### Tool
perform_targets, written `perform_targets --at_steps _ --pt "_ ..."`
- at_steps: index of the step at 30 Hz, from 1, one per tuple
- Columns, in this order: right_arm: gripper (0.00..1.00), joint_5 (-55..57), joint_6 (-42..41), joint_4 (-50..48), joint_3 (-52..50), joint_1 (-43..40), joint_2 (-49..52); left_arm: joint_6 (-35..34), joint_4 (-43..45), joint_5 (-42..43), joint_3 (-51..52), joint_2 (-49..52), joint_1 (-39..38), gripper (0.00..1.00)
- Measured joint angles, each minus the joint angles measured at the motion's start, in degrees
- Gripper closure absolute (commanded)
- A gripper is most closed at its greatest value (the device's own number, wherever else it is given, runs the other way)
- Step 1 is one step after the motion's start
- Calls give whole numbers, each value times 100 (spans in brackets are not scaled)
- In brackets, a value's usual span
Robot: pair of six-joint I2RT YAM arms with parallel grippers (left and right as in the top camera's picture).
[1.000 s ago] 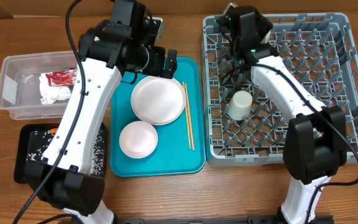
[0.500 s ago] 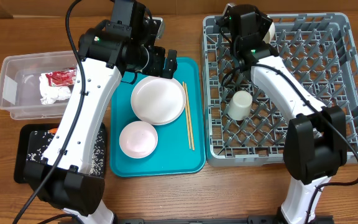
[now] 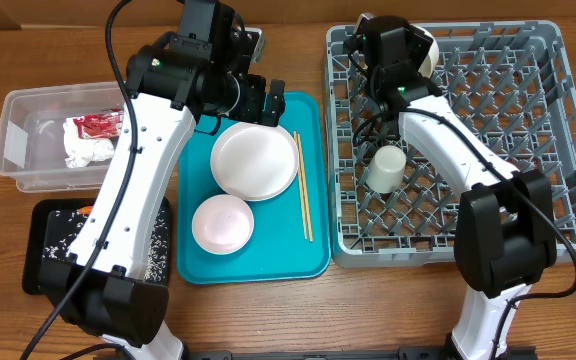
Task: Sort waste into correct bins and load items into the dishwasher
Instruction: 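Carry the white bowl with the right gripper over the rack and tilt it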
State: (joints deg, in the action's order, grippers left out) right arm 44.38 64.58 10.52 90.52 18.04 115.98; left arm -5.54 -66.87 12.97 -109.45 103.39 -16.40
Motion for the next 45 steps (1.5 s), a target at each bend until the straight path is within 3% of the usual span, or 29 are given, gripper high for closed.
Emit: perform_targets --at_steps 12,20,22,32,34,35,37,45 --pt "89 85 15 24 -35 225 0 0 0 -2 0 0 0 0" --pt "62 20 7 149 -179 348 2 0 0 0 0 0 0 0" --pt "47 31 22 149 -181 348 2 0 0 0 0 0 0 0" --pt "40 66 13 146 -188 531 2 0 0 0 0 0 0 0" --pt "27 63 11 149 -188 575 2 0 0 0 0 0 0 0" --pt "12 63 0 149 -188 595 2 0 0 0 0 0 0 0" --pt "0 66 0 142 -190 638 2 0 2 -2 0 0 0 0" --pt "0 72 15 149 -192 785 2 0 0 0 0 0 0 0"
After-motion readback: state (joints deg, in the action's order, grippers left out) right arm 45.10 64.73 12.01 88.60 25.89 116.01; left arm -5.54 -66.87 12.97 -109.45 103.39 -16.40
